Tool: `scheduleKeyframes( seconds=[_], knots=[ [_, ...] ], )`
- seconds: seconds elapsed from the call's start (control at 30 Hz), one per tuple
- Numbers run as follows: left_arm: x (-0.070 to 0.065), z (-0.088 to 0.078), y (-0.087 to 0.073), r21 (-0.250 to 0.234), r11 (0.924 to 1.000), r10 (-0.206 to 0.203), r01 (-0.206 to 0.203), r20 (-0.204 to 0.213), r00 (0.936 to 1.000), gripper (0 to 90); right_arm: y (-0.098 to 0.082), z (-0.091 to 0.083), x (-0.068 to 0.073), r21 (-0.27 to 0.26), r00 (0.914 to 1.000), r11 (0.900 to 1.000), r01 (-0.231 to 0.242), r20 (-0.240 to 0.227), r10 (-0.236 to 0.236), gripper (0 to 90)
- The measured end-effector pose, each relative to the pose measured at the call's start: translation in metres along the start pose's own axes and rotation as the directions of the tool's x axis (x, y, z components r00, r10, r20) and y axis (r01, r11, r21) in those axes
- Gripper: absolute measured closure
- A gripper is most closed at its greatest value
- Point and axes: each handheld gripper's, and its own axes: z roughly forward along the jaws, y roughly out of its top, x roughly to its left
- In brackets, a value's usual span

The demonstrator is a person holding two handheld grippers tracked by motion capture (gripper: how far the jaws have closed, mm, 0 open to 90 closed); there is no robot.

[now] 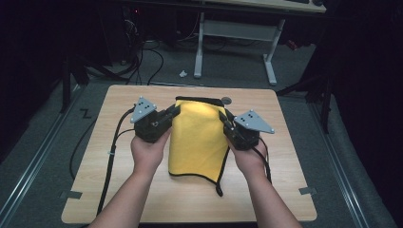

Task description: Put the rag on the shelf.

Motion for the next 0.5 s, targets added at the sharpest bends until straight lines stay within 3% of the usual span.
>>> scheduleKeyframes(
  seconds=[0.3, 0.5],
  knots=[
    [-0.004, 0.003, 0.023, -0.033, 0.9986, 0.040, -0.040, -0.002, 0.9992, 85.4, 0.023, 0.000, -0.008, -0.040, 0.9997, 0.999, 0.001, 0.023, 0.000, 81.0],
    [-0.002, 0.008, 0.028, -0.034, 0.9983, 0.047, -0.047, -0.005, 0.9989, 85.5, 0.031, 0.004, -0.012, -0.043, 0.9994, 0.999, 0.008, 0.033, -0.007, 81.0]
  ],
)
